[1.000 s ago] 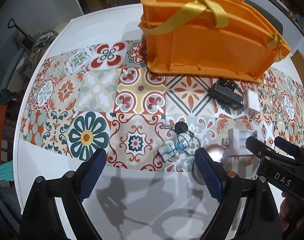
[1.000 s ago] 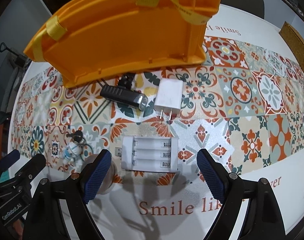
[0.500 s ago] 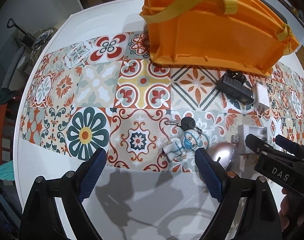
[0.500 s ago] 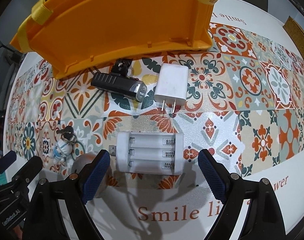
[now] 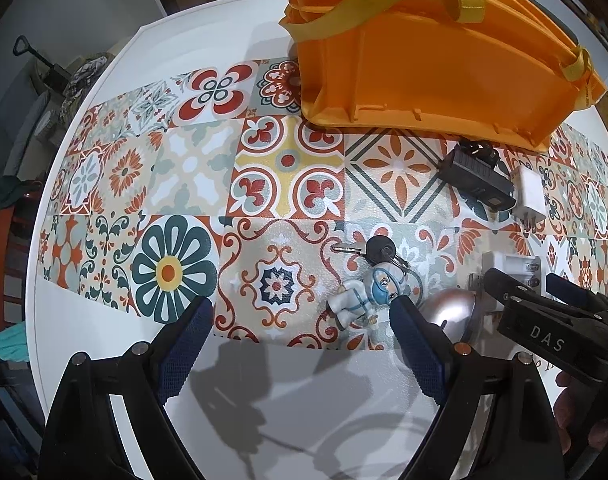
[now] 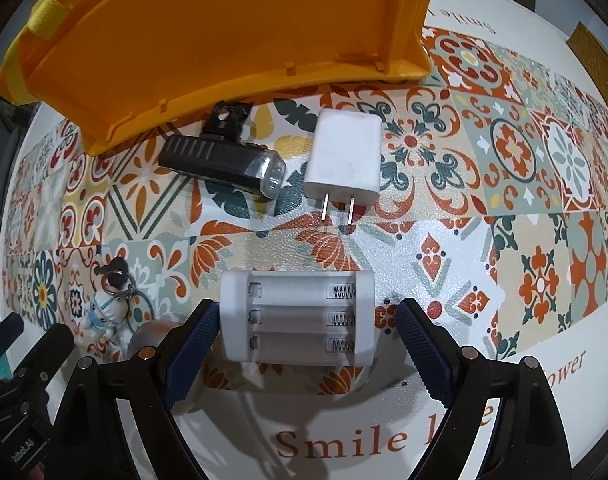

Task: Organize rigid objects
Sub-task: 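Lower the right gripper onto the white battery charger and close on it, then lower the left gripper onto the silver mouse and close on it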

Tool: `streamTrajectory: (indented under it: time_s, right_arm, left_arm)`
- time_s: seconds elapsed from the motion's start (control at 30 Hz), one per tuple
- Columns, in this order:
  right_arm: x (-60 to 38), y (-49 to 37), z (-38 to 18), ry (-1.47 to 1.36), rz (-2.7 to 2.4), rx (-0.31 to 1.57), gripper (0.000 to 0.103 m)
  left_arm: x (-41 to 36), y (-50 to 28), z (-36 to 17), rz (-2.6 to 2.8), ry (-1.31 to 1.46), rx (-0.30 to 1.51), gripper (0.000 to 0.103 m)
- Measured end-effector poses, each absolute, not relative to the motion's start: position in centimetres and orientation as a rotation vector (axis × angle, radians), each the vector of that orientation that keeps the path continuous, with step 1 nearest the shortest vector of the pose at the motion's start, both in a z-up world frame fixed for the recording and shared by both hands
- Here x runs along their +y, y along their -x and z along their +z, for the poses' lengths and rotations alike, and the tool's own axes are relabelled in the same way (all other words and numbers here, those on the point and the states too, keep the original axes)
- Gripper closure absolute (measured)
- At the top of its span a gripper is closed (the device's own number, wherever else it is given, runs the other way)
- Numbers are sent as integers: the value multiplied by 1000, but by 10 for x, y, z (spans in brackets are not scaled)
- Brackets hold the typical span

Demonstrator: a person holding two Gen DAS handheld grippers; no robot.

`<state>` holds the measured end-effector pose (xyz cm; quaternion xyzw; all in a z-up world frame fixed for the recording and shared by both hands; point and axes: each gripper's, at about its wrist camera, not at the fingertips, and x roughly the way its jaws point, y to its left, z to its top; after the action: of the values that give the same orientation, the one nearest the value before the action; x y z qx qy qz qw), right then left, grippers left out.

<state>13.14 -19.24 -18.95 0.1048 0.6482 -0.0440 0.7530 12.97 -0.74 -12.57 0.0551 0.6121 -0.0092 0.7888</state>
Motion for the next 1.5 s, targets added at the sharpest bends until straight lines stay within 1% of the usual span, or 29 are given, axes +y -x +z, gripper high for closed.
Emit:
streamTrajectory:
  time_s: [0.2, 0.37, 0.4, 0.47, 0.77, 1.23, 1.5]
  right_arm:
    - [-190, -133, -196, -203, -97, 1417, 13]
    - [-183, -132, -196, -182, -94, 1412, 17]
    - [-181, -132, -196, -179, -90, 1410, 19]
    - [-176, -132, -191, -174, -79, 1405, 26]
    - [-168, -130, -182, -147, -87, 1394, 26]
    - [-206, -96, -133, -169, -96, 1326, 26]
    - [-225, -75, -120, -190, -103, 1316, 26]
  left_arm:
    - [-10, -128, -127, -32, -134, 1315, 12]
    - [-7, -126, -131, -34, -125, 1329, 12]
    - [-6, -126, -131, -34, -122, 1331, 12]
    - [-5, -126, -132, -30, -115, 1332, 12]
    - [-2, -122, -133, -27, -102, 1341, 12]
    - [-26, -102, -116, -147, -139, 1278, 13]
    - [-44, -93, -122, -251, -162, 1305, 13]
